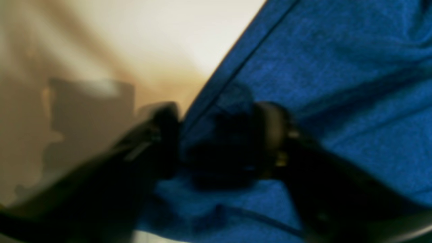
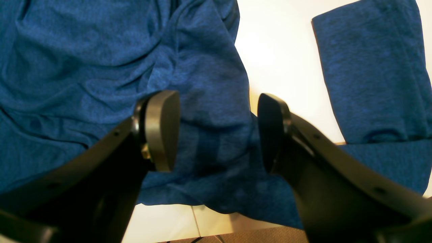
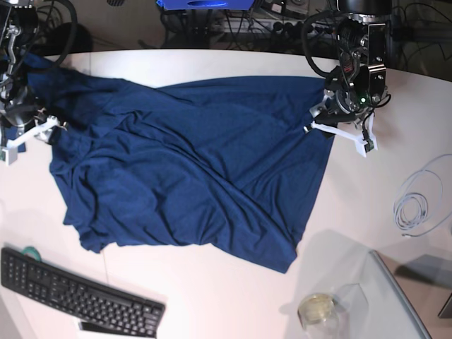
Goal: Layout the t-shirt on the table in an organized manner, then fold the t-shirt properly
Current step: 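Release the shirt with the left gripper and lower it onto the fabric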
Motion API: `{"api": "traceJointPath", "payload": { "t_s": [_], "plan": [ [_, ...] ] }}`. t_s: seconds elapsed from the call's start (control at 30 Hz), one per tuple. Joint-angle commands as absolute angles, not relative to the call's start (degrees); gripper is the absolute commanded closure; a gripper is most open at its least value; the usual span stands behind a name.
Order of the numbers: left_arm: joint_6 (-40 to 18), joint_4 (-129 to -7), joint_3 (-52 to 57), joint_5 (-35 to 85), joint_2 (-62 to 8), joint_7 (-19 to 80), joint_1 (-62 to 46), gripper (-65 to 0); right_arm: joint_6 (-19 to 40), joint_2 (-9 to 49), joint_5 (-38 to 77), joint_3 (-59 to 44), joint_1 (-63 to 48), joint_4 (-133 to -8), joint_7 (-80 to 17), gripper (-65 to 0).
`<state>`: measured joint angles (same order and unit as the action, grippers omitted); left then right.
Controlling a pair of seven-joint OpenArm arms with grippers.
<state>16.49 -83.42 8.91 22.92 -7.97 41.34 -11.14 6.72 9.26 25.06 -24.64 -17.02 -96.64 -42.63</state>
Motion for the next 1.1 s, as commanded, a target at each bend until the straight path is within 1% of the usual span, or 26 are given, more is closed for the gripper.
{"api": "traceJointPath", "payload": {
  "t_s": [0.0, 0.07, 0.13, 0.17, 0.37, 0.4, 0.47, 0.5, 0.53, 0.63, 0.8, 0.97, 1.07],
  "plan": [
    [16.31, -84.18, 9.10, 23.16, -8.31, 40.66, -10.59, -21.7, 7.16, 9.89, 25.36, -24.92, -16.66, -97.54, -41.54, -34.7],
    [16.31, -84.18, 9.10, 23.16, -8.31, 40.66, -10.07, -11.5, 7.16, 9.89, 25.36, -24.92, -16.66, -97.54, -41.63, -34.7],
    [16.31, -84.62, 9.10, 23.34, -8.31, 40.66, -10.07, -2.6, 7.16, 9.89, 25.45, -24.92, -16.66, -97.54, -41.63, -34.7],
    [16.31, -85.32, 9.10, 23.52, -8.31, 40.84, -10.33, 0.0, 7.16, 9.89, 25.45, -24.92, -16.66, -97.54, -41.63, -34.7],
    [16.57, -93.23, 9.10, 23.43, -8.31, 41.45, -12.88, 0.0, 7.16, 9.89, 25.45, -24.92, -16.66, -97.45, -41.63, -34.7],
    [16.57, -93.85, 9.36, 23.25, -8.31, 43.12, -12.79, -2.0, 7.16, 9.89, 25.45, -24.92, -16.66, -97.45, -41.63, -34.7],
    [16.57, -94.02, 9.71, 23.25, -8.31, 46.90, -12.35, -12.8, 7.16, 9.89, 25.45, -24.92, -16.66, -97.45, -41.63, -34.7],
    [16.57, -94.11, 9.71, 23.25, -8.31, 47.69, -12.35, -16.3, 7.16, 9.89, 25.45, -24.92, -16.66, -97.45, -41.63, -34.7],
    [16.57, -94.29, 9.71, 23.25, -8.31, 47.69, -12.35, -18.1, 7.16, 9.89, 25.45, -24.92, -16.66, -97.45, -41.63, -34.7],
    [16.66, -95.16, 9.80, 23.25, -8.31, 47.78, -12.35, -19.4, 7.16, 9.89, 25.45, -24.92, -16.66, -97.54, -41.63, -34.7],
    [16.66, -96.40, 9.27, 23.52, -8.13, 47.87, -12.35, -19.6, 7.16, 9.89, 25.45, -24.92, -16.66, -97.45, -41.63, -34.7],
    [16.66, -94.99, 9.01, 23.25, -5.85, 47.96, -9.89, -19.6, 7.16, 9.89, 25.45, -24.92, -16.66, -97.45, -41.63, -34.7],
    [16.66, -94.73, 8.31, 23.25, -5.85, 47.96, -9.89, -19.6, 7.16, 9.89, 25.45, -24.92, -16.66, -97.45, -41.63, -34.7]
  ]
}}
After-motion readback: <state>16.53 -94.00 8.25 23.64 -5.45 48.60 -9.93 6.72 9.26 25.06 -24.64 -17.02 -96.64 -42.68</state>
